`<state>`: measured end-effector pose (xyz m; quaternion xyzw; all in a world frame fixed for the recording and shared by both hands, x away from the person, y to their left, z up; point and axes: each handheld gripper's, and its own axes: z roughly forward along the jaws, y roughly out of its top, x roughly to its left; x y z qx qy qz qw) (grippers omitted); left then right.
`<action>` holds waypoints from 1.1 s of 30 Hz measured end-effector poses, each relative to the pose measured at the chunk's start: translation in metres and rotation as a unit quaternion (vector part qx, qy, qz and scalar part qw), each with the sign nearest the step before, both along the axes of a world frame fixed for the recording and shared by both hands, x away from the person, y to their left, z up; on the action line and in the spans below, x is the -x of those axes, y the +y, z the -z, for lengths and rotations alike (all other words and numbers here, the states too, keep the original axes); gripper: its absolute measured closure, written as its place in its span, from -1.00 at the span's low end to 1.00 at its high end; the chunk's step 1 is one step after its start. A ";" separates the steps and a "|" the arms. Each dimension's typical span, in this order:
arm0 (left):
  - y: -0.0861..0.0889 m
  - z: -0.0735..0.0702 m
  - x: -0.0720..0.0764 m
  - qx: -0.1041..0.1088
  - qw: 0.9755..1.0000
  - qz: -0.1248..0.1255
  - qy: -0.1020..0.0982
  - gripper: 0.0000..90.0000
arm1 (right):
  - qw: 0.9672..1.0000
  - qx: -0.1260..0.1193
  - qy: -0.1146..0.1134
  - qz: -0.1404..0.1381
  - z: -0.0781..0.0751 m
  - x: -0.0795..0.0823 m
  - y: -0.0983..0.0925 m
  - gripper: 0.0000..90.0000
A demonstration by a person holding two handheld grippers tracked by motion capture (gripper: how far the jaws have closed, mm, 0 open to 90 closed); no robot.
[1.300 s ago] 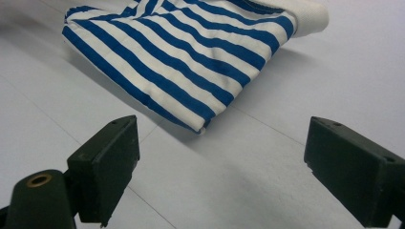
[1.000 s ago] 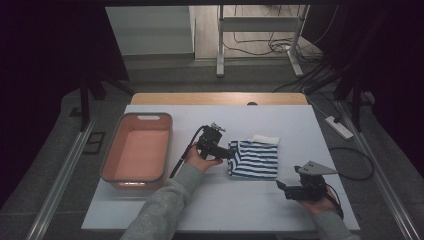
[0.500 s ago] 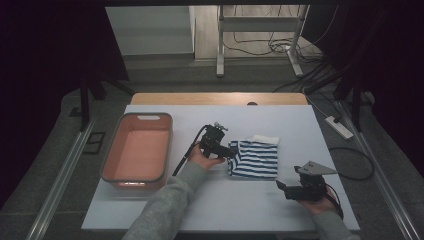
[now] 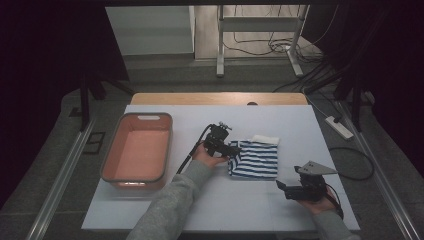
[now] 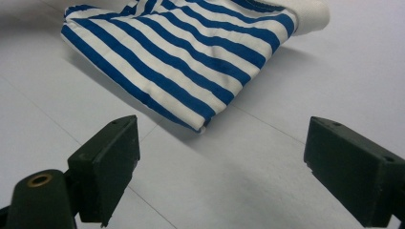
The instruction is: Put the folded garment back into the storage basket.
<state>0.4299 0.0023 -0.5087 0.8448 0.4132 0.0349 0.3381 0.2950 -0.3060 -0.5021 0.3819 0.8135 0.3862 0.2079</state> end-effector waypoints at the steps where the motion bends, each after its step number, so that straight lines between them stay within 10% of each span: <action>1: -0.001 0.001 -0.001 -0.001 1.000 -0.001 0.000 -0.66 | 1.000 0.000 0.000 0.000 0.000 0.000 0.000 -0.72; 33: -0.017 0.012 -0.005 -0.018 1.000 0.015 0.010 -0.54 | 1.000 0.000 0.000 0.000 0.000 0.000 0.000 -0.72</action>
